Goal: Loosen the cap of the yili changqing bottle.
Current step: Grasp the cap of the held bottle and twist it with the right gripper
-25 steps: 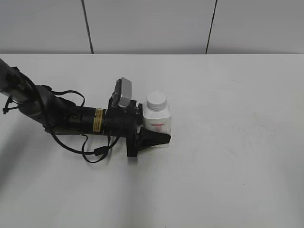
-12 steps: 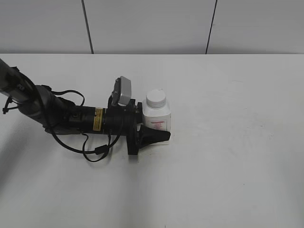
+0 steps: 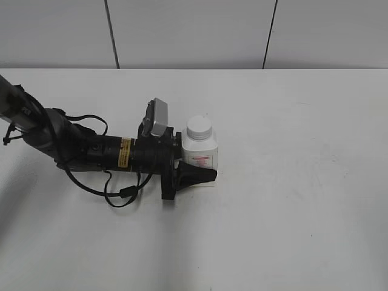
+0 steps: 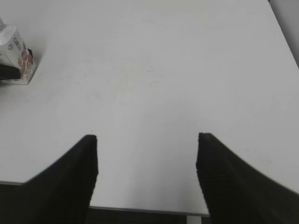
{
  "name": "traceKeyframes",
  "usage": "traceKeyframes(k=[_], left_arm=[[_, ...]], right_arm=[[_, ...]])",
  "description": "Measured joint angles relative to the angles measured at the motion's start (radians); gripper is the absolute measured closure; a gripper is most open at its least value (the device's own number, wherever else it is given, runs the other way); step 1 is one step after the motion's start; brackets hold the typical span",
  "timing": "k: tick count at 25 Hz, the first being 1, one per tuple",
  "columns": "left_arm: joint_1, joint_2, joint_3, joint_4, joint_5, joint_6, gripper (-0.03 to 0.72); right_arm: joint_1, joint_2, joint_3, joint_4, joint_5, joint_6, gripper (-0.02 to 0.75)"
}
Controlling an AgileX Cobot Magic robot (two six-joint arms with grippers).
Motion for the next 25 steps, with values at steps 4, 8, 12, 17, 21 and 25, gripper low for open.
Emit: traceKeyframes(k=[4, 8, 12, 17, 21, 25], left_arm=[[0.0, 0.0, -0.001, 0.012, -0.001, 0.001, 0.272], [0.0, 0.0, -0.001, 0.013, -0.004, 0.001, 0.273], [0.0, 0.0, -0.001, 0.014, -0.004, 0.001, 0.274], [0.0, 0.0, -0.001, 0.015, -0.004, 0.002, 0.276], [0.0, 0.0, -0.001, 0.017, -0.005, 0.002, 0.276], [0.0, 0.0, -0.001, 0.017, -0.005, 0.002, 0.276]], right_arm=[[0.0, 0.0, 0.0, -0.008, 0.0, 0.0, 0.212], [0.0, 0.0, 0.0, 0.002, -0.001, 0.007, 0.212], [0.0, 0.041, -0.015, 0.003, -0.006, 0.068, 0.212], [0.0, 0.264, -0.084, 0.002, -0.008, 0.105, 0.212], [0.0, 0.475, -0.183, 0.002, -0.009, 0.107, 0.212], [0.0, 0.673, -0.287, 0.002, -0.009, 0.102, 0.212]])
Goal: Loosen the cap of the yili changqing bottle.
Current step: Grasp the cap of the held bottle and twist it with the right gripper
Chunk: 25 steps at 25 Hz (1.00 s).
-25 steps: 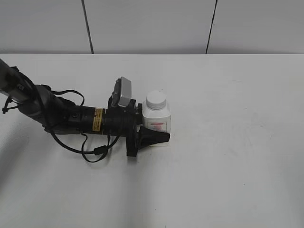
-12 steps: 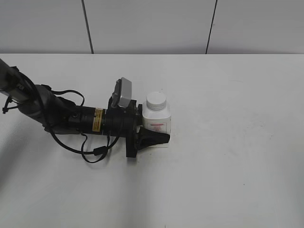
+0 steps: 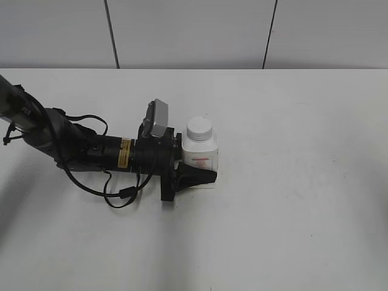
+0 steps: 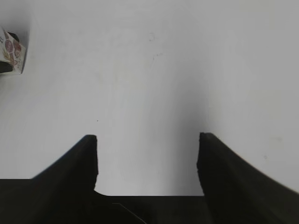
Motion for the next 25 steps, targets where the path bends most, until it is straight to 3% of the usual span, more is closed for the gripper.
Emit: traceKeyframes(k=[10, 17, 25], left_arm=[[0.0, 0.0, 0.0, 0.0, -0.002, 0.0, 0.281], [0.0, 0.0, 0.0, 0.0, -0.002, 0.0, 0.284], [0.0, 0.0, 0.0, 0.0, -0.003, 0.0, 0.284]], right_arm=[[0.0, 0.49, -0.259, 0.003, 0.038, -0.025, 0.212], [0.0, 0.655, -0.376, 0.04, -0.076, -0.159, 0.24], [0.0, 0.842, -0.567, 0.052, 0.051, 0.017, 0.273]])
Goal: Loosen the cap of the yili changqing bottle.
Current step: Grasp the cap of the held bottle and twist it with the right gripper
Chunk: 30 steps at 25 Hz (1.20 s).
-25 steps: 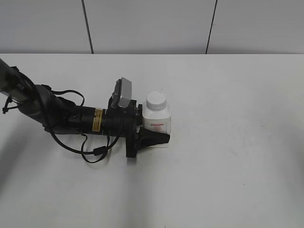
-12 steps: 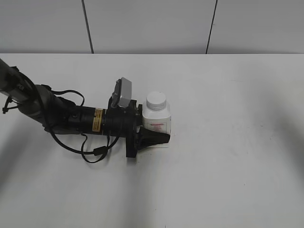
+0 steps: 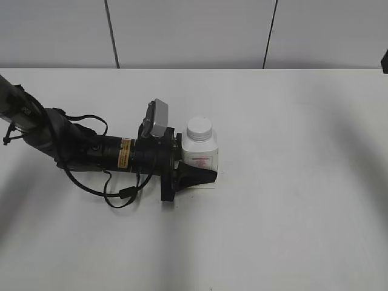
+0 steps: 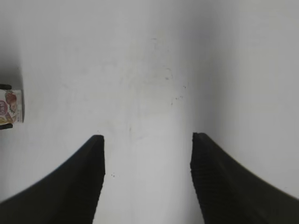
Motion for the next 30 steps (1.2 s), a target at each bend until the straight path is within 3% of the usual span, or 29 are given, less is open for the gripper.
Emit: traceKeyframes(k=[12, 18, 23, 30], left_arm=[[0.0, 0.0, 0.0, 0.0, 0.0, 0.0, 0.288], [0.0, 0.0, 0.0, 0.002, -0.001, 0.0, 0.288], [0.0, 0.0, 0.0, 0.001, -0.001, 0.0, 0.288], [0.0, 0.0, 0.0, 0.001, -0.001, 0.0, 0.288]], right_arm=[[0.0, 0.255, -0.321, -0.005, 0.074, 0.056, 0.275], [0.025, 0.302, -0.343, -0.011, 0.076, 0.166, 0.276], [0.131, 0.317, -0.346, -0.008, 0.078, 0.249, 0.276], [0.304, 0.393, -0.352, 0.1, 0.078, 0.309, 0.276]])
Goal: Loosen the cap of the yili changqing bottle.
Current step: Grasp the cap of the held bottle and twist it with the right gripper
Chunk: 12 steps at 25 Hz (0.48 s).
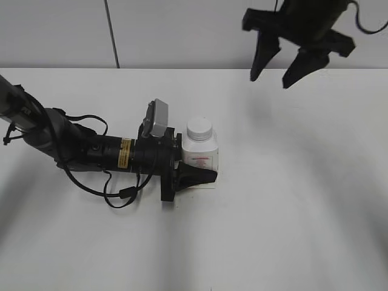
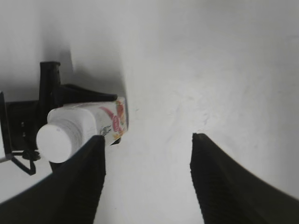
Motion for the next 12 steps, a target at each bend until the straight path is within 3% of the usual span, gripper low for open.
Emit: traceKeyframes(k=[12], left_arm=[[0.0, 0.0, 0.0, 0.001, 0.0, 0.0, 0.289]], right_arm=[[0.155, 0.114, -0.063, 0.028, 0.001, 0.069, 0.276]])
